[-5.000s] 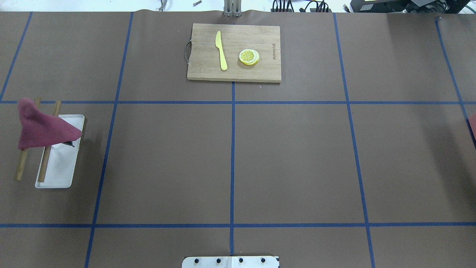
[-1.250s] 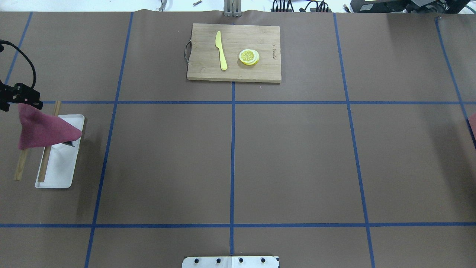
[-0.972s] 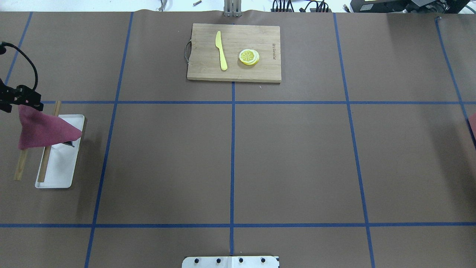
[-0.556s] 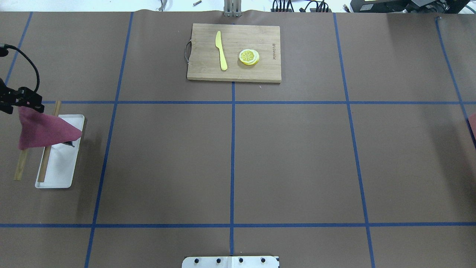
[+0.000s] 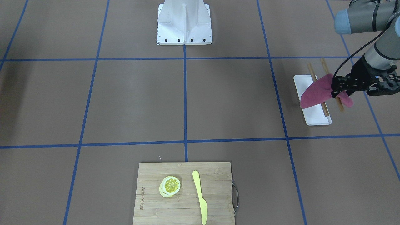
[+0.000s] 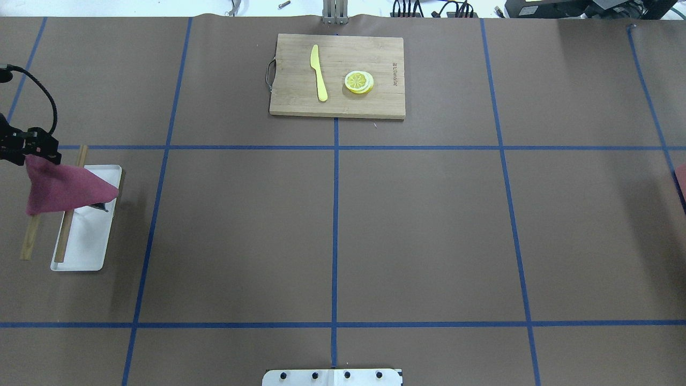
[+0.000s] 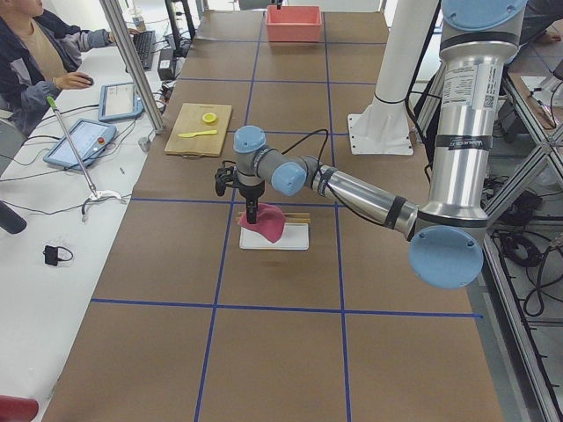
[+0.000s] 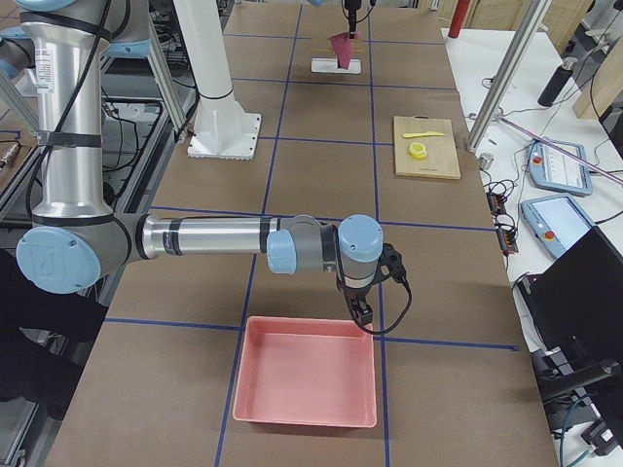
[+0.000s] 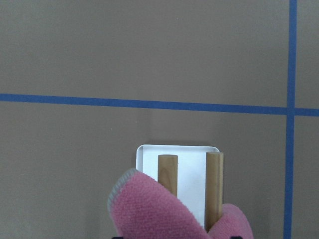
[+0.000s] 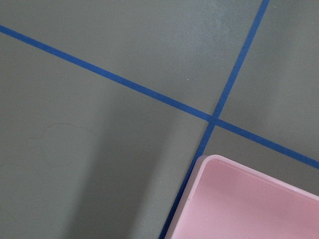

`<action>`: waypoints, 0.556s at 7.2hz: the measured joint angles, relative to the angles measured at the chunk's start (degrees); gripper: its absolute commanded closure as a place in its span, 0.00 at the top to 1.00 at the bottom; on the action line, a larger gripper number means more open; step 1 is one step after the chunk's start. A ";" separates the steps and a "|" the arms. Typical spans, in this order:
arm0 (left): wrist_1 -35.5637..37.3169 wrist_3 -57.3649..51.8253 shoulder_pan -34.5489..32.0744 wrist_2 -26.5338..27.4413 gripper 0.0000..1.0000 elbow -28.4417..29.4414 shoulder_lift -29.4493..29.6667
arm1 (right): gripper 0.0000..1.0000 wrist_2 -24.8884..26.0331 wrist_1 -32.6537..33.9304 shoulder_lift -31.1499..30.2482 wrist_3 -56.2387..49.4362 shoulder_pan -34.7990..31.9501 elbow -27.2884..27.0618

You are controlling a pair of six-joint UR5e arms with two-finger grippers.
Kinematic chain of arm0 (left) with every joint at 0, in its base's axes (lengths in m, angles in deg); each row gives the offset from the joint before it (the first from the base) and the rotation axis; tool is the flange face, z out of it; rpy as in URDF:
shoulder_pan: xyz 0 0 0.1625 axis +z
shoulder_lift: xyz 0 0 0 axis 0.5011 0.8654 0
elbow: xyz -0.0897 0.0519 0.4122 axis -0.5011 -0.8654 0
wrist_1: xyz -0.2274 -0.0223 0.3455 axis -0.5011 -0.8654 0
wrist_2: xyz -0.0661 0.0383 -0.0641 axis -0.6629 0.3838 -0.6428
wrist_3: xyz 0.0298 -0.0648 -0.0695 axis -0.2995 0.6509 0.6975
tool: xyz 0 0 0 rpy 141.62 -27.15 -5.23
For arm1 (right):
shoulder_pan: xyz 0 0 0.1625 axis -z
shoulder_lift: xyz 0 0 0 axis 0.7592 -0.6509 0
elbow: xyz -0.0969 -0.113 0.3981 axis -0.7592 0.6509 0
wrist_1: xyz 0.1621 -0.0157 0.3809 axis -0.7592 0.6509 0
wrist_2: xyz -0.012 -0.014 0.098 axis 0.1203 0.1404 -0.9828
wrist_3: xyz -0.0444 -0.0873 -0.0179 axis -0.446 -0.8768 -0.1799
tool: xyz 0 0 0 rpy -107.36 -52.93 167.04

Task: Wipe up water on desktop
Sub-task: 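Reach the left gripper down to the pink cloth on the white tray and grasp it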

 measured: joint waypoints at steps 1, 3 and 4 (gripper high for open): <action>0.00 -0.08 -0.03 -0.03 0.00 -0.14 0.07 | 1.00 0.00 0.00 -0.03 0.00 0.00 -0.02; 0.07 -0.22 -0.39 -0.39 0.00 -1.64 0.34 | 1.00 0.07 -0.02 -0.03 0.00 0.00 -0.08; 1.03 -0.06 -0.81 -1.25 0.00 -3.31 1.95 | 1.00 0.13 -0.07 0.00 0.00 0.00 -0.15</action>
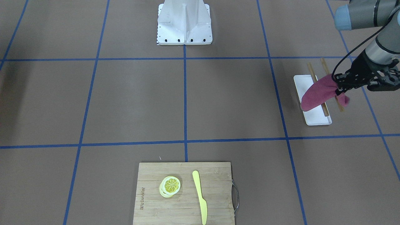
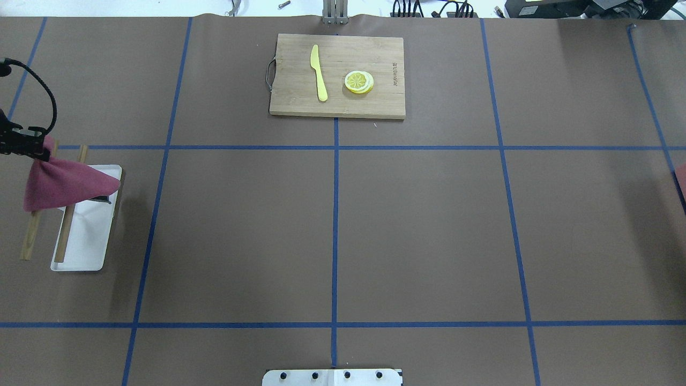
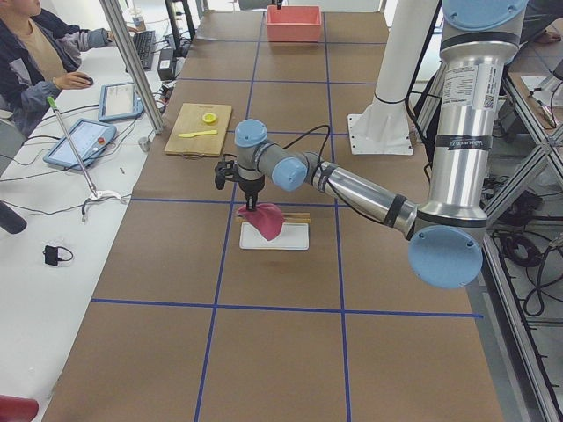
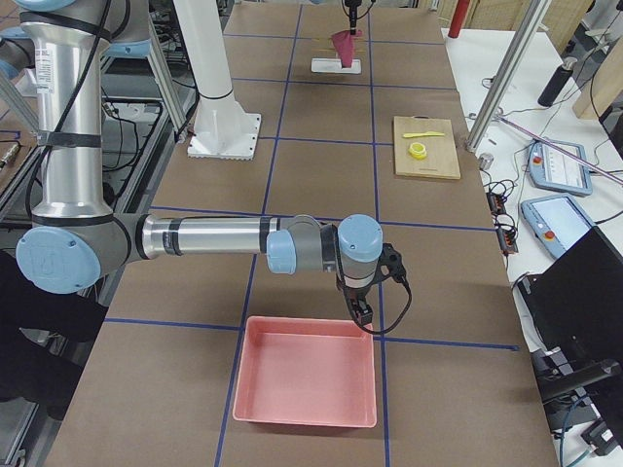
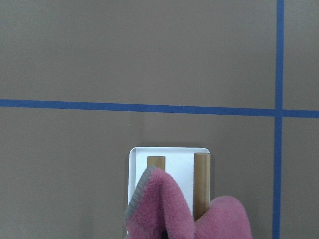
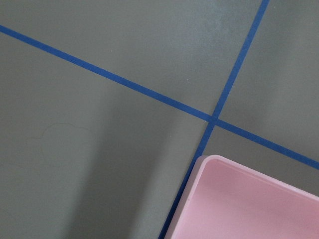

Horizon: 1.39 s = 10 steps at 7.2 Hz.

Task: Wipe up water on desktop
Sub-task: 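Reach the left gripper down to the pink cloth on the white tray and grasp it, then lift the pink cloth with the left gripper while the right arm approaches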

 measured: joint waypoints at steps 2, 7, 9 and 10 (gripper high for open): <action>10.06 3.84 0.19 -1.56 0.00 -0.65 12.55 | 1.00 0.00 -0.26 0.03 0.04 0.00 -0.17; 17.19 19.61 11.26 2.13 0.00 2.31 32.62 | 1.00 -0.03 -0.39 1.26 3.55 1.49 -2.71; 16.88 24.24 14.50 4.52 0.00 4.89 38.84 | 1.00 0.09 -0.56 1.87 20.58 8.94 -12.68; 16.41 26.29 16.33 6.29 0.00 6.03 41.25 | 1.00 0.32 -0.60 3.31 30.86 13.71 -17.49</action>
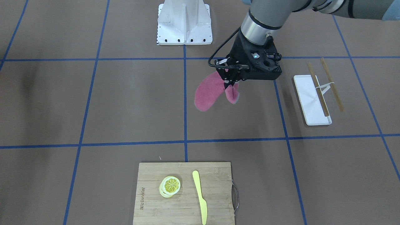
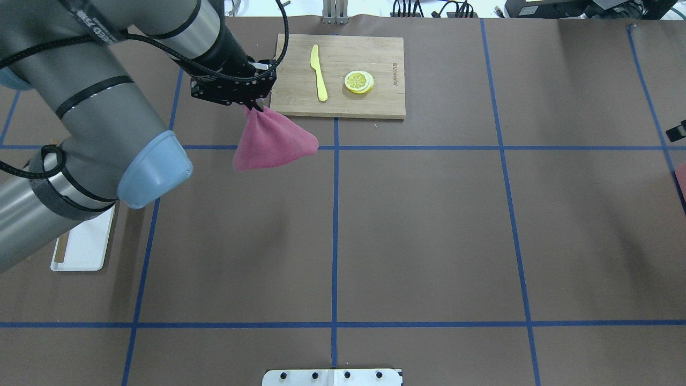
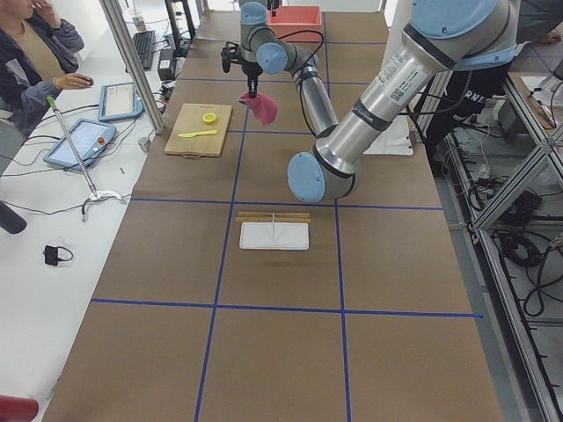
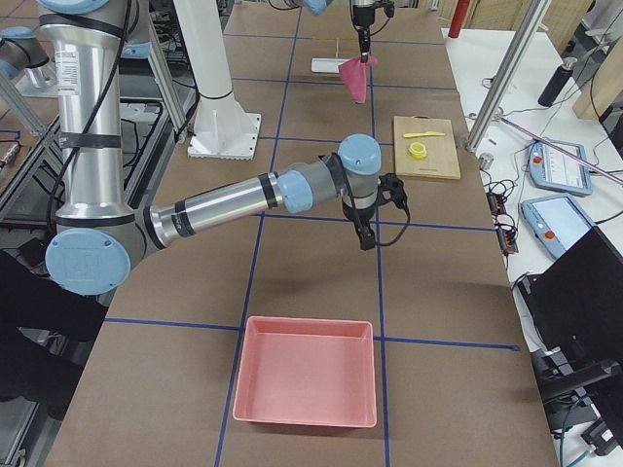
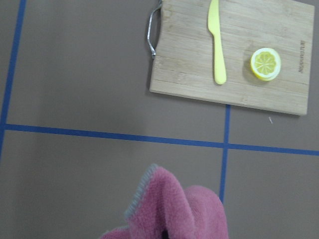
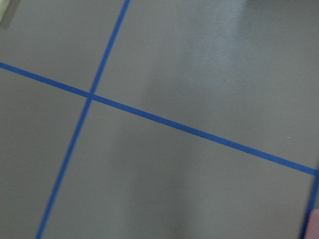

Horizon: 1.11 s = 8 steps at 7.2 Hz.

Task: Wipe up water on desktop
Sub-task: 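Lift the pink cloth with the left gripper while the right arm approaches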

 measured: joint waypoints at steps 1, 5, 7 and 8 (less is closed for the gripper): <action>-0.41 2.42 1.36 0.88 0.00 1.93 2.98 | 1.00 0.40 -0.02 2.99 9.20 4.39 -2.74; -1.99 7.58 4.24 1.40 0.00 6.53 9.05 | 1.00 11.62 -0.03 18.20 26.52 23.35 -7.68; -2.61 8.79 4.84 1.39 0.00 6.45 9.14 | 1.00 26.60 -2.38 22.42 26.91 33.95 -10.65; -3.07 9.69 5.06 1.29 0.00 6.30 9.11 | 1.00 32.05 -5.78 22.92 26.62 37.69 -11.25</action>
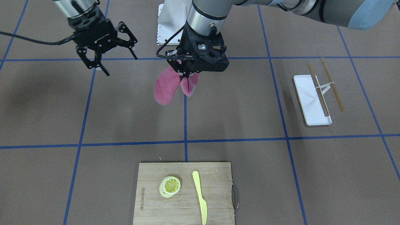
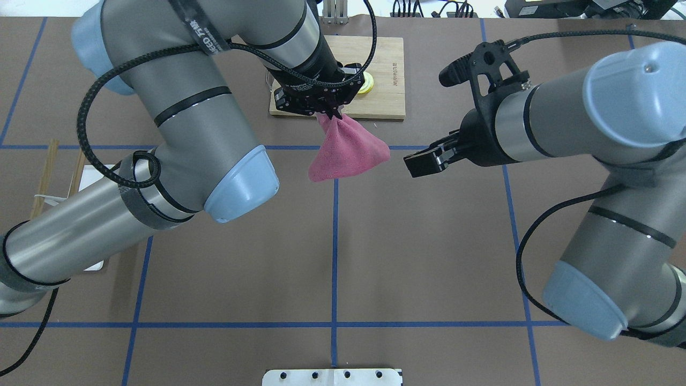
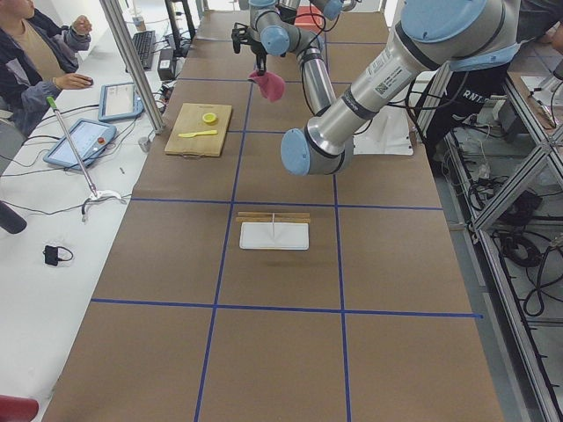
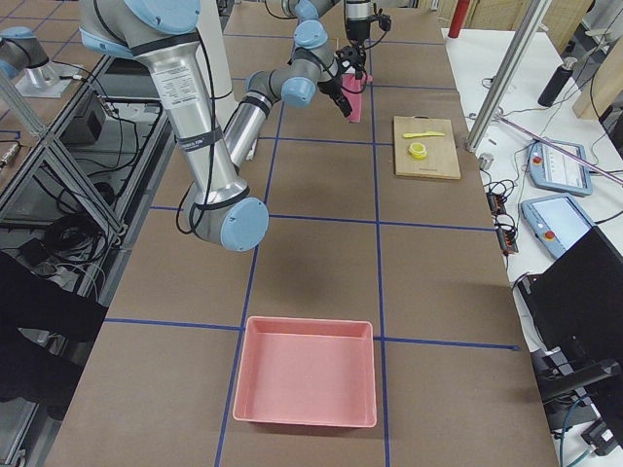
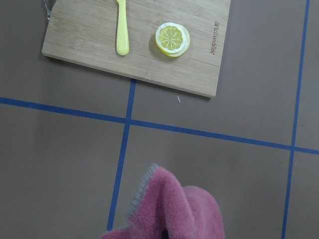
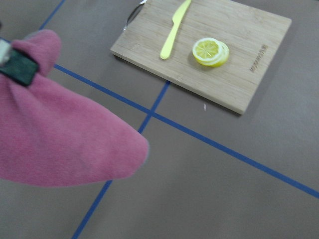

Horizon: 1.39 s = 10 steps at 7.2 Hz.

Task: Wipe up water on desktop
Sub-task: 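Lift the pink cloth with the left gripper while the right arm approaches, then grasp the hanging pink cloth with the right gripper and open the left gripper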

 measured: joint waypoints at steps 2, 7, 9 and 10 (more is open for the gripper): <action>-0.84 1.27 0.47 -0.94 0.00 -0.51 -0.10 | 1.00 6.66 -3.35 0.23 -1.74 4.72 -0.20; -0.93 4.94 0.61 -8.65 0.00 -3.72 -0.22 | 0.99 14.97 -7.52 -0.56 -3.93 10.41 0.25; -0.93 5.11 0.66 -9.37 0.00 -4.11 -0.34 | 0.87 17.13 -8.62 -0.63 -3.68 12.31 0.24; -0.93 5.16 0.68 -9.72 0.00 -4.19 -0.37 | 0.59 18.17 -9.58 -0.79 -3.54 13.28 0.24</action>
